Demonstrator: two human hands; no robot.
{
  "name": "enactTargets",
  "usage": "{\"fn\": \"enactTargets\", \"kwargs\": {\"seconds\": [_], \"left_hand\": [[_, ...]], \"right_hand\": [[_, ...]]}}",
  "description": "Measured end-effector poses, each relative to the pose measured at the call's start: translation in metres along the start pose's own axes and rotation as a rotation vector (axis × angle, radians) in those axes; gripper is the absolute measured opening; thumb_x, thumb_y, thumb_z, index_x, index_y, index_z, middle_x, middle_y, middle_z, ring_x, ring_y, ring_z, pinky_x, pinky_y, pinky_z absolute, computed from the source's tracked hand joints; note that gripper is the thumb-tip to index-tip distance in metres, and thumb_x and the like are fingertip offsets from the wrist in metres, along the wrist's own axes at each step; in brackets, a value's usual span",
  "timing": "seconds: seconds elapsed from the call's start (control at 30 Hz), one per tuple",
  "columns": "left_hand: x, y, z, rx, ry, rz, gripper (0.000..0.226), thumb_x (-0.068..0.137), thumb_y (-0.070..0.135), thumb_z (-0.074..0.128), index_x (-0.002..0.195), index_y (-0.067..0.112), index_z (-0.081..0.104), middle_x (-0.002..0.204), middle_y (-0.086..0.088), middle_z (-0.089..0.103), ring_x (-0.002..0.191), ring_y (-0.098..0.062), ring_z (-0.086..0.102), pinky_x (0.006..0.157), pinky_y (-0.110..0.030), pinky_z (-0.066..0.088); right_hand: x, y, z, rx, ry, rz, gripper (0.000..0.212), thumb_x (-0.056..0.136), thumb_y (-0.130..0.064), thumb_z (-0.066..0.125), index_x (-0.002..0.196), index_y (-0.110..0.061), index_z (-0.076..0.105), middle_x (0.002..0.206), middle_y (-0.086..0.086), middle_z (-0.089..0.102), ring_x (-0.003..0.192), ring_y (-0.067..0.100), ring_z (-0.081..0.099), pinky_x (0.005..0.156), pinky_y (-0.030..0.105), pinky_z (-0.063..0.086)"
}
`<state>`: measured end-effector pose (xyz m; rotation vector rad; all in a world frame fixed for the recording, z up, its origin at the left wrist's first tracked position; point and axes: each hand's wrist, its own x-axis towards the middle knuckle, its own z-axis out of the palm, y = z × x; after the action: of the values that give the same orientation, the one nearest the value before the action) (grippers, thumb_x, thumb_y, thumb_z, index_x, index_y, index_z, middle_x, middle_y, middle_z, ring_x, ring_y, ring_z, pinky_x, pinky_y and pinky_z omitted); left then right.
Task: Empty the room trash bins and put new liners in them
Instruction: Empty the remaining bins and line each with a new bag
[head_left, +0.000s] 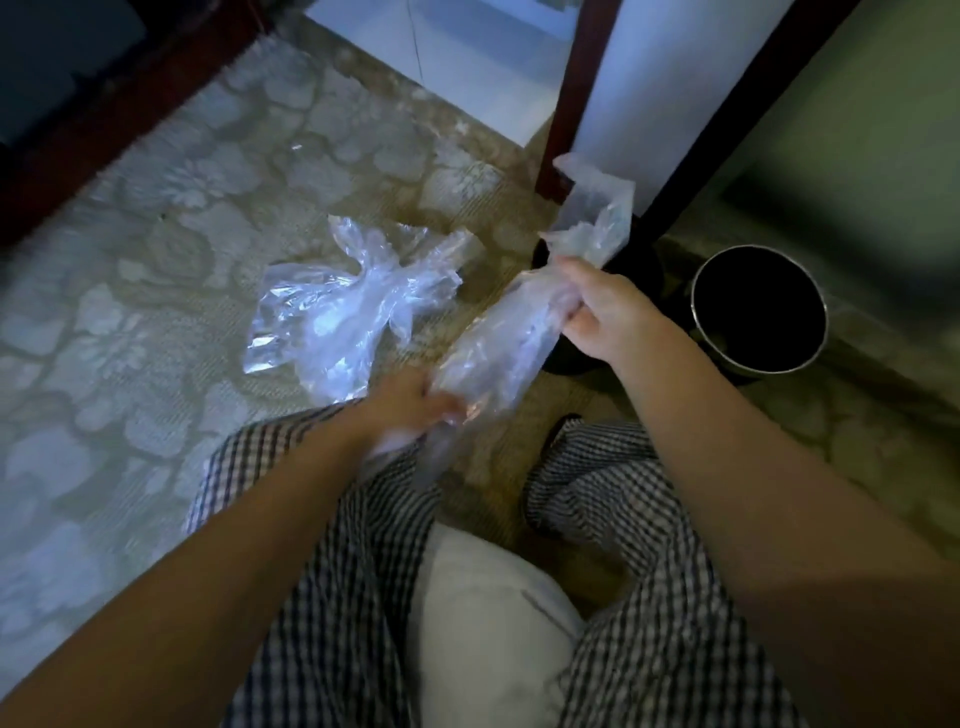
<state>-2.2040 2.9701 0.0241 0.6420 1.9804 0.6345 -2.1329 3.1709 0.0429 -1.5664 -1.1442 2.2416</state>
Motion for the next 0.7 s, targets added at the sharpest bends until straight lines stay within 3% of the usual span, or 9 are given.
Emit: {"fn": "enactTargets", "kwargs": {"seconds": [0.1,0.13,0.2,0.3,0.37,0.4,0.47,0.57,0.7], "left_hand": [[-0.029,0.012,0.015,-0.292,0.034,-0.042,0.027,0.091,0.022,0.059,0.066,0.017,0.066,0.068,0.000,0.068,0.065,-0.008,0.061,0.061,-0.018,0.043],[-0.037,0.018,0.019,-0.400,0.045,-0.071,0.025,0.093,0.022,0.058,0.071,0.013,0.065,0.071,-0.005,0.067,0.065,-0.012,0.061,0.059,-0.018,0.045],[-0.047,0.025,0.030,-0.601,0.027,-0.121,0.027,0.095,0.020,0.054,0.070,0.009,0.059,0.055,-0.004,0.059,0.047,-0.011,0.055,0.044,-0.015,0.041],[-0.056,0.035,0.048,-0.805,-0.037,-0.234,0.030,0.097,0.023,0.050,0.072,0.008,0.055,0.041,-0.001,0.054,0.033,-0.009,0.049,0.036,-0.013,0.036],[-0.055,0.037,0.058,-0.888,0.006,-0.290,0.033,0.097,0.029,0.050,0.076,0.006,0.060,0.051,-0.006,0.061,0.044,-0.016,0.055,0.045,-0.019,0.043],[-0.055,0.040,0.063,-0.921,0.029,-0.315,0.033,0.096,0.032,0.053,0.081,0.004,0.063,0.063,-0.010,0.065,0.055,-0.020,0.057,0.054,-0.025,0.046],[-0.058,0.045,0.071,-0.976,0.027,-0.350,0.039,0.094,0.037,0.055,0.104,0.001,0.066,0.092,-0.018,0.067,0.076,-0.026,0.062,0.070,-0.034,0.052],[-0.066,0.054,0.079,-1.084,-0.042,-0.371,0.042,0.096,0.037,0.049,0.115,0.002,0.060,0.099,-0.017,0.063,0.088,-0.028,0.063,0.070,-0.034,0.055],[-0.087,0.060,0.088,-1.263,-0.208,-0.260,0.050,0.098,0.045,0.037,0.117,0.002,0.052,0.094,-0.015,0.060,0.082,-0.025,0.061,0.062,-0.029,0.057]], "right_hand": [[-0.045,0.007,-0.023,-0.011,-0.092,0.030,0.048,0.093,-0.019,0.059,0.135,-0.005,0.041,0.113,0.007,0.061,0.100,0.018,0.060,0.093,0.034,0.044],[-0.060,0.015,-0.029,-0.102,-0.108,0.033,0.062,0.094,-0.021,0.059,0.146,-0.007,0.028,0.126,0.008,0.057,0.110,0.020,0.057,0.095,0.034,0.041],[-0.087,0.037,-0.040,-0.294,-0.115,0.033,0.073,0.094,-0.024,0.057,0.152,-0.015,0.014,0.143,0.006,0.045,0.125,0.022,0.049,0.100,0.035,0.039],[-0.124,0.070,-0.055,-0.465,-0.192,-0.006,0.064,0.094,-0.024,0.056,0.149,-0.022,0.023,0.138,-0.003,0.050,0.117,0.009,0.052,0.090,0.020,0.044],[-0.143,0.087,-0.064,-0.464,-0.283,-0.056,0.055,0.094,-0.017,0.058,0.141,-0.030,0.031,0.119,-0.015,0.057,0.094,-0.011,0.054,0.069,0.004,0.044],[-0.150,0.093,-0.067,-0.451,-0.329,-0.090,0.055,0.093,-0.013,0.058,0.138,-0.031,0.032,0.116,-0.016,0.056,0.088,-0.014,0.054,0.067,0.002,0.045],[-0.158,0.104,-0.074,-0.426,-0.405,-0.160,0.061,0.090,-0.007,0.061,0.141,-0.025,0.033,0.123,-0.009,0.054,0.094,-0.009,0.058,0.079,0.009,0.049],[-0.168,0.118,-0.076,-0.442,-0.392,-0.264,0.056,0.089,-0.007,0.063,0.137,-0.023,0.038,0.122,-0.006,0.058,0.106,0.004,0.060,0.090,0.026,0.052],[-0.181,0.122,-0.076,-0.389,-0.138,-0.440,0.030,0.090,-0.004,0.060,0.115,-0.017,0.055,0.095,-0.002,0.068,0.086,0.009,0.067,0.075,0.022,0.056]]}}
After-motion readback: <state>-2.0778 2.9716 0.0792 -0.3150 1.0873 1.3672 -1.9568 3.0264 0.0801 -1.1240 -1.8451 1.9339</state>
